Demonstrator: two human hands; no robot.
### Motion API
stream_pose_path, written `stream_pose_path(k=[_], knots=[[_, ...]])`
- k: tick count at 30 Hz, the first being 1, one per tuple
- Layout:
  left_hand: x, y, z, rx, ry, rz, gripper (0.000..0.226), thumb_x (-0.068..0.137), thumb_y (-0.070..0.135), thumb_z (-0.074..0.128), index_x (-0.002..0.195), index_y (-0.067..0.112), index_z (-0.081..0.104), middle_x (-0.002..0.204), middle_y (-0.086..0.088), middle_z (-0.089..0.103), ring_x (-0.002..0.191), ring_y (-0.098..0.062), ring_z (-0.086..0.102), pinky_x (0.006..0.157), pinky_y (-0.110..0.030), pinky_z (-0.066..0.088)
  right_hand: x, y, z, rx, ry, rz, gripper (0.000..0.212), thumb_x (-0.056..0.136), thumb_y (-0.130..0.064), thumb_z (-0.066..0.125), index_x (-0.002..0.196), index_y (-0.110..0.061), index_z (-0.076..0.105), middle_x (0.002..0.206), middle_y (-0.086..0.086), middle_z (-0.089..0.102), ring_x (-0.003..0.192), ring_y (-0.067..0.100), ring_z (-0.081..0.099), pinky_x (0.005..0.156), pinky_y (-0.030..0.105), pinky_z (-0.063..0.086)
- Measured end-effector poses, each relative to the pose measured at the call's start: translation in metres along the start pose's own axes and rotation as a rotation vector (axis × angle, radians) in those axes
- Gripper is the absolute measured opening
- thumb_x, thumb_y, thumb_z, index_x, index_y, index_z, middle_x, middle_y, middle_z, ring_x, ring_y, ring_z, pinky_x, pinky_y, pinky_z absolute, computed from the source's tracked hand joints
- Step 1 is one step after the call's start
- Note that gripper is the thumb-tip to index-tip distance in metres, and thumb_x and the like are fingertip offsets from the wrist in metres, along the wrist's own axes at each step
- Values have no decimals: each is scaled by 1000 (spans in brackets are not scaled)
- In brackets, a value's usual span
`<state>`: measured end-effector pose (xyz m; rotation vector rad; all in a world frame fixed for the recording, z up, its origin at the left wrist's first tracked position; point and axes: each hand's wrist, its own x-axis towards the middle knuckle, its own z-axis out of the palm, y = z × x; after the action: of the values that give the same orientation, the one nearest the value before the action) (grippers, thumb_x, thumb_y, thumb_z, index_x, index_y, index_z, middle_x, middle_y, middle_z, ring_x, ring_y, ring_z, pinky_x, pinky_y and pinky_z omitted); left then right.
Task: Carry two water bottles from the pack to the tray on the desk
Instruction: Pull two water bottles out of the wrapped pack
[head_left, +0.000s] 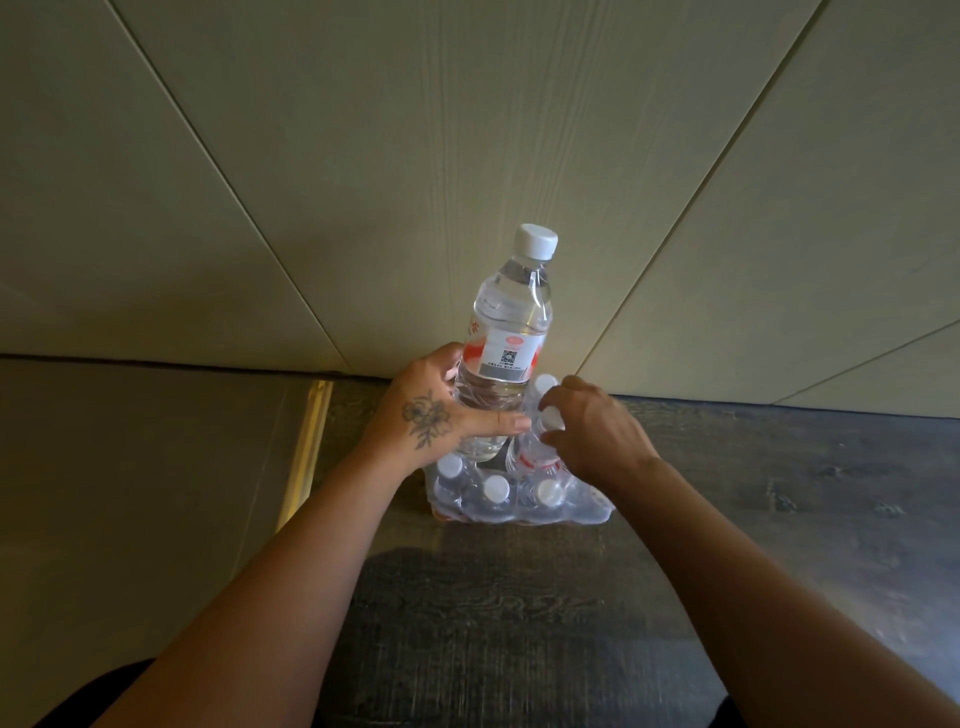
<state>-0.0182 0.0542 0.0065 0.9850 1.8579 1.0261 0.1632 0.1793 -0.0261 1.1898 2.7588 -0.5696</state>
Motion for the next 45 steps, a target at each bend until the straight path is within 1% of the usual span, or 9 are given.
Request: stream_pose_path(k=[5,10,15,23,27,33,38,42,45], knots=[[0,-4,-4,-60,5,-37,118,33,91,89,138,42,66,112,37,75,108,19,67,98,-25,55,5,4,-42,78,20,-70,30,90,-31,82,118,-24,75,113,-2,71,97,24,70,78,35,52],[-2,-6,-6,-81,28,-49,93,34,91,89,116,52,69,103,47,76,100,23,70,90,-22,54,6,-2,-80,249,132,-181,25,88,-24,83,111,-15,78,101,2,69,90,27,68,79,47,58],[-1,-6,-9,-65,10,-21,106,42,83,91,136,41,68,123,25,77,117,8,68,100,-29,55,1,-10,-119,313,325,-252,29,89,-24,81,116,-12,79,102,3,69,87,27,70,79,53,59],[-1,-2,-9,-32,-12,-17,90,58,65,99,139,40,66,125,21,78,107,15,69,88,-18,53,-5,-18,-152,265,459,-324,37,97,-27,71,130,-10,74,108,9,66,83,33,70,76,56,61],[2,1,-7,-74,-10,-21,86,64,56,102,139,43,64,130,15,79,117,-1,74,99,-33,57,-1,-18,-147,240,449,-332,39,96,-19,75,133,-8,72,109,11,63,87,36,69,80,58,61],[3,11,2,-184,4,-18,90,57,54,100,139,46,64,114,38,77,112,21,67,89,-13,51,3,-11,-135,226,446,-333,41,96,-15,76,135,-5,71,110,14,63,89,38,68,81,60,60],[5,18,10,-218,-31,9,95,61,48,100,147,37,60,142,15,73,131,2,64,102,-23,48,5,-8,-131,276,447,-315,41,97,-19,74,136,-7,70,110,9,62,87,34,69,82,56,63],[4,25,14,-193,-34,2,80,57,51,98,128,50,61,123,27,73,109,22,66,95,-18,47,6,-9,-118,427,437,-221,45,94,-32,74,134,-13,69,116,-2,57,103,15,65,90,46,65],[4,26,16,-210,-7,-2,79,57,47,100,128,48,64,125,23,76,115,16,68,101,-24,51,9,-5,-112,610,302,-79,45,88,-50,70,119,-17,71,121,4,62,109,13,65,101,43,58]])
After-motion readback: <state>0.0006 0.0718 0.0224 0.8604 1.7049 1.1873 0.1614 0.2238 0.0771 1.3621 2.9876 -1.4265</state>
